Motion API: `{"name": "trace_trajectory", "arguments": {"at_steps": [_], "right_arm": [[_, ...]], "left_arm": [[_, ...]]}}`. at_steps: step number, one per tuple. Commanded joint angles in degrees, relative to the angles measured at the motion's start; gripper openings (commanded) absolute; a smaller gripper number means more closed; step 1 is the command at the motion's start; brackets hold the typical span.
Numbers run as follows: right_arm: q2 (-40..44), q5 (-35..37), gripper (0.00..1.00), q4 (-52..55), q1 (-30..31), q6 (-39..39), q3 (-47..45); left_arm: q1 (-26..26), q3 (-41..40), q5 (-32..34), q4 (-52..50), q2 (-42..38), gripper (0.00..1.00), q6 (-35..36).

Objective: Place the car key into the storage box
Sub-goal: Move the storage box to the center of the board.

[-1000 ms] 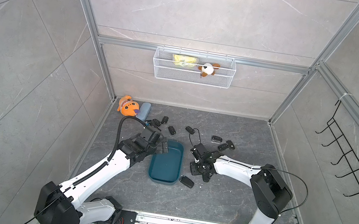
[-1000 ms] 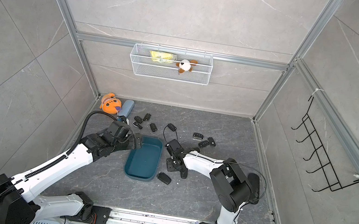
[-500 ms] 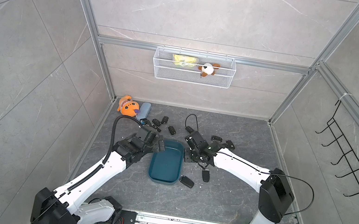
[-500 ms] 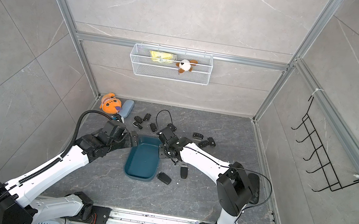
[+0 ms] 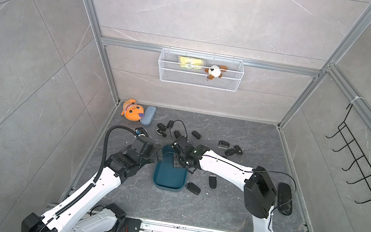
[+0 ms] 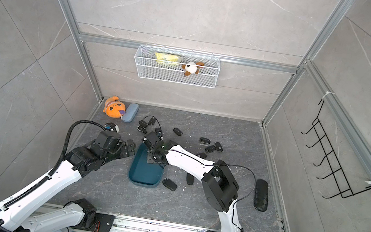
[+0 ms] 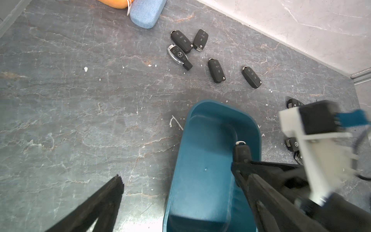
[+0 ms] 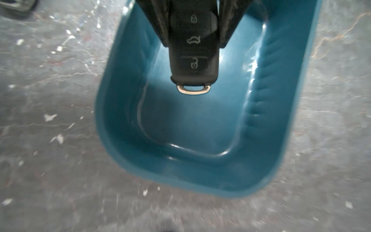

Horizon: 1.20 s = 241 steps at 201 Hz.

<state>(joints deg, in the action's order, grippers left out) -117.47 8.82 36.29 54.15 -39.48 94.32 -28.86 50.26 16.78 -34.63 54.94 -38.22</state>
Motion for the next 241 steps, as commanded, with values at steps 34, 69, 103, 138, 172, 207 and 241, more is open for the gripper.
{"name": "trace_trajectory", "arguments": {"at_steps": [34, 69, 103, 138, 172, 207, 241], "right_arm": [[-7.41, 5.85, 0.26, 8.32, -0.13, -7.39, 9.23], [-12.34, 7.17, 0.26, 12.4, -0.1, -9.01, 14.81], [-12.25, 6.55, 0.26, 13.5, -0.3, -9.76, 13.57], [-8.62, 2.96, 0.26, 12.26, -0.26, -10.23, 6.04], [-3.22, 3.9, 0.26, 10.45, -0.57, -11.58, -2.67], [1.32, 3.51, 0.26, 8.73, -2.89, -10.67, -10.03], [5.99, 3.27, 0.26, 7.21, -5.92, -8.74, -17.11]], "left_arm": [[0.29, -1.0, 1.46, -2.89, -3.54, 1.0, -1.37], [0.24, -1.48, 1.15, -3.86, -4.55, 1.0, -1.93], [0.3, -2.14, 1.4, -4.39, -5.67, 1.0, -2.13], [0.33, -2.71, 1.18, -3.74, -5.46, 1.0, -2.66], [0.3, -2.65, 0.46, -2.69, -3.93, 1.0, -2.82], [0.25, -2.37, -1.22, -0.73, -1.57, 1.0, -2.5], [0.27, -1.61, -2.32, -0.16, 0.56, 1.0, -2.42]]}}
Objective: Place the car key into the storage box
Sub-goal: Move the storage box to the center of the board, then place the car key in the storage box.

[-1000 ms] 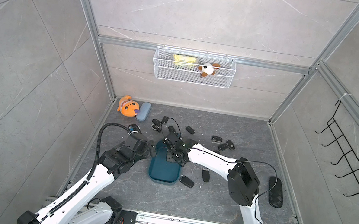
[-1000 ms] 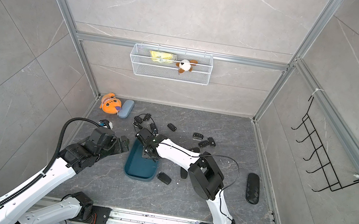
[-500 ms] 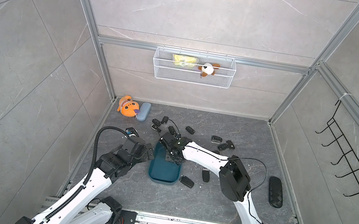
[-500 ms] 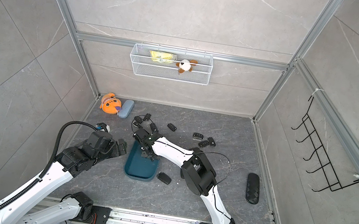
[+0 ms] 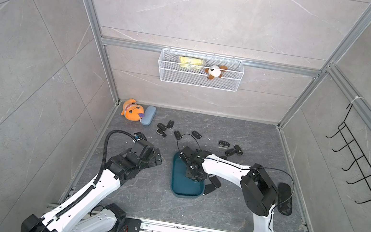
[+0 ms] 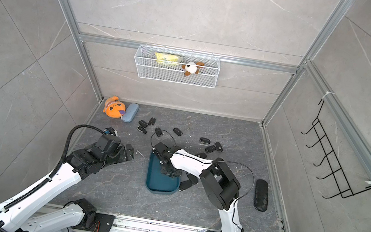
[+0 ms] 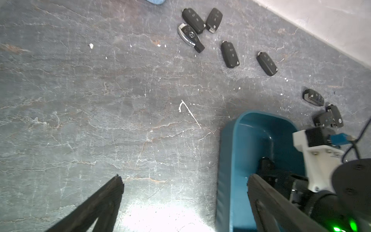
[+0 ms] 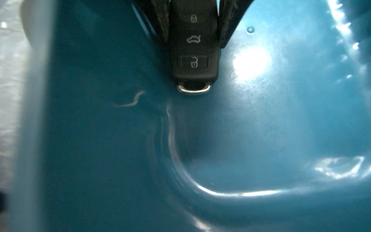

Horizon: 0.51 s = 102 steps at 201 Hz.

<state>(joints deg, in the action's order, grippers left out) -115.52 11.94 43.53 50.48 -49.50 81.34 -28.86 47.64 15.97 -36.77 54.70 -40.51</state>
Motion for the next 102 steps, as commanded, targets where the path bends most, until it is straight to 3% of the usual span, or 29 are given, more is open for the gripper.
{"name": "trace_trajectory", "arguments": {"at_steps": [1, 55, 102], "right_arm": [[4.19, 0.16, 0.26, -0.02, -2.37, 1.3, -4.41], [10.79, -1.84, 0.27, -4.23, -7.87, 6.13, -13.47], [10.35, -3.51, 0.3, -5.85, -8.11, 9.15, -11.31]], "left_arm": [[0.28, 1.03, -1.53, 1.98, 0.78, 1.0, -0.15], [0.26, 1.31, -2.87, 3.77, 2.3, 1.0, 0.09], [0.29, 2.01, -4.36, 4.18, 3.53, 1.0, 0.8]]}}
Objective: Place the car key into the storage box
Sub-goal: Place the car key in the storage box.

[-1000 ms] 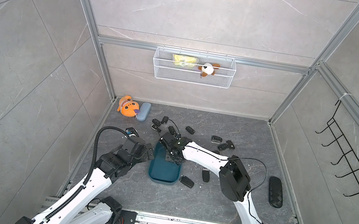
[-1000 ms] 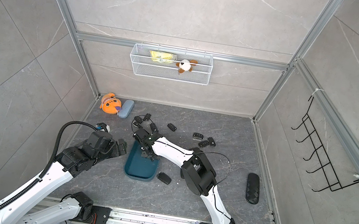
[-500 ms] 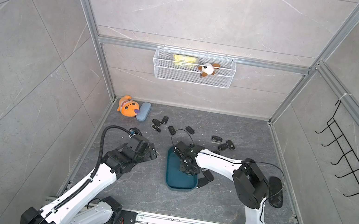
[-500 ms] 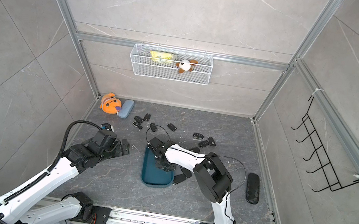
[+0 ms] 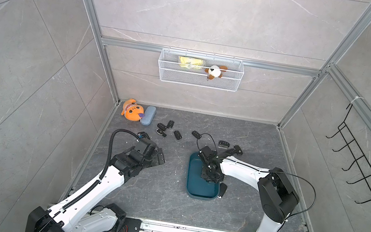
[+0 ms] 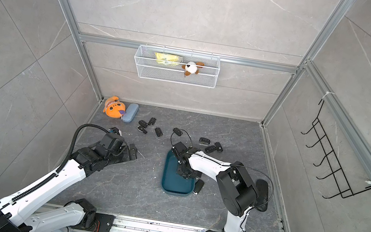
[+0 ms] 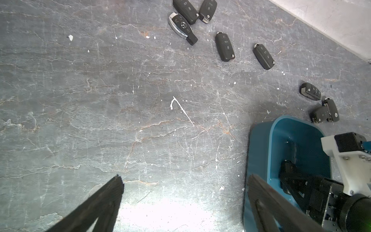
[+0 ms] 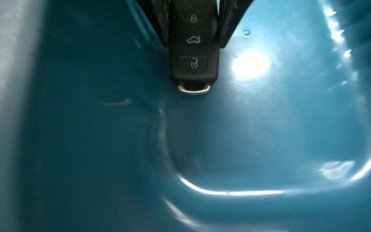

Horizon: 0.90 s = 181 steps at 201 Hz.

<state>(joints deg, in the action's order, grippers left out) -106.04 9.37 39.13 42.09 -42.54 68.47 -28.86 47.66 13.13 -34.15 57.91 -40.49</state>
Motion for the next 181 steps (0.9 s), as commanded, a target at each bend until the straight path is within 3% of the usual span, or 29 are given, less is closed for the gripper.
{"name": "trace_trajectory", "arguments": {"at_steps": [1, 129, 181], "right_arm": [[0.81, -0.89, 0.3, -1.44, 0.28, 2.2, 1.66], [-7.42, 1.36, 0.32, -0.26, -4.2, 3.63, 10.46], [-8.55, 0.96, 0.42, -0.86, -4.9, 3.59, 10.28]], "left_arm": [[0.29, 1.99, -1.52, 1.59, 0.34, 1.0, 0.77], [0.23, 2.73, -5.44, 2.45, 2.08, 1.0, 2.2], [0.29, 2.94, -5.37, 3.02, 2.95, 1.0, 2.17]]}}
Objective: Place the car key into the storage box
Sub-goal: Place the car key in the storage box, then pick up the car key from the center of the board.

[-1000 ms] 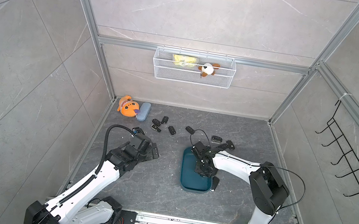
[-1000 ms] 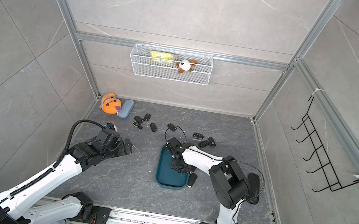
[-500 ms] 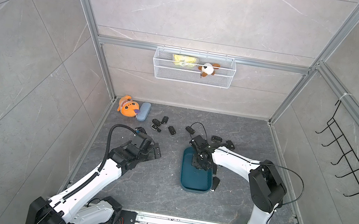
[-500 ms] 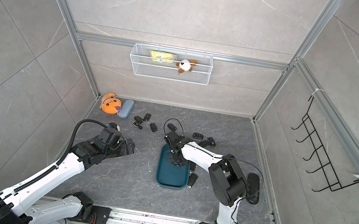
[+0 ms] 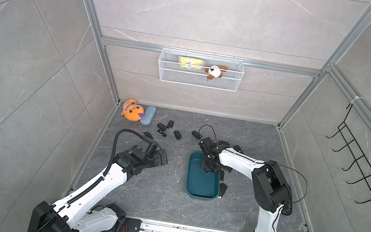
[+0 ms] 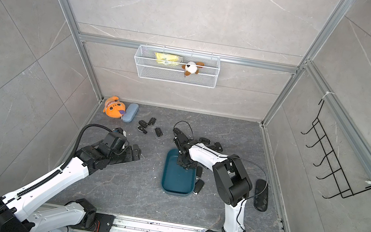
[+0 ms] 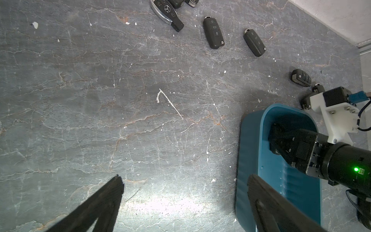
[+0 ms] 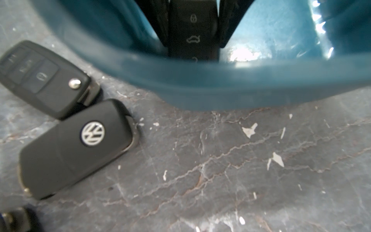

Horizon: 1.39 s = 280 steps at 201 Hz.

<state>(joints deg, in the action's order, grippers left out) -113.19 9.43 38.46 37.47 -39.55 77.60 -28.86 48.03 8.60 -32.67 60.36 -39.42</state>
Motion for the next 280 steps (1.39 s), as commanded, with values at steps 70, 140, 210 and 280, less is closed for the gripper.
{"name": "trace_trajectory", "arguments": {"at_steps": [70, 140, 210, 280], "right_arm": [[1.81, -1.38, 0.61, -0.31, -0.27, 1.0, 1.32], [12.03, -4.65, 0.82, -0.55, -0.22, 2.19, -0.47], [24.35, -7.04, 0.99, -7.76, -0.21, 4.21, -7.89], [33.84, -8.07, 0.99, -19.16, -0.21, 4.48, -16.93]], "left_arm": [[0.28, 4.03, -0.1, 2.69, 3.51, 1.0, 1.02], [0.27, 10.45, 1.12, 5.18, 13.99, 1.0, 1.9], [0.38, 24.41, 4.4, 3.41, 32.1, 1.0, 4.31], [1.11, 46.91, 7.71, -5.16, 54.53, 0.82, 4.96]]}}
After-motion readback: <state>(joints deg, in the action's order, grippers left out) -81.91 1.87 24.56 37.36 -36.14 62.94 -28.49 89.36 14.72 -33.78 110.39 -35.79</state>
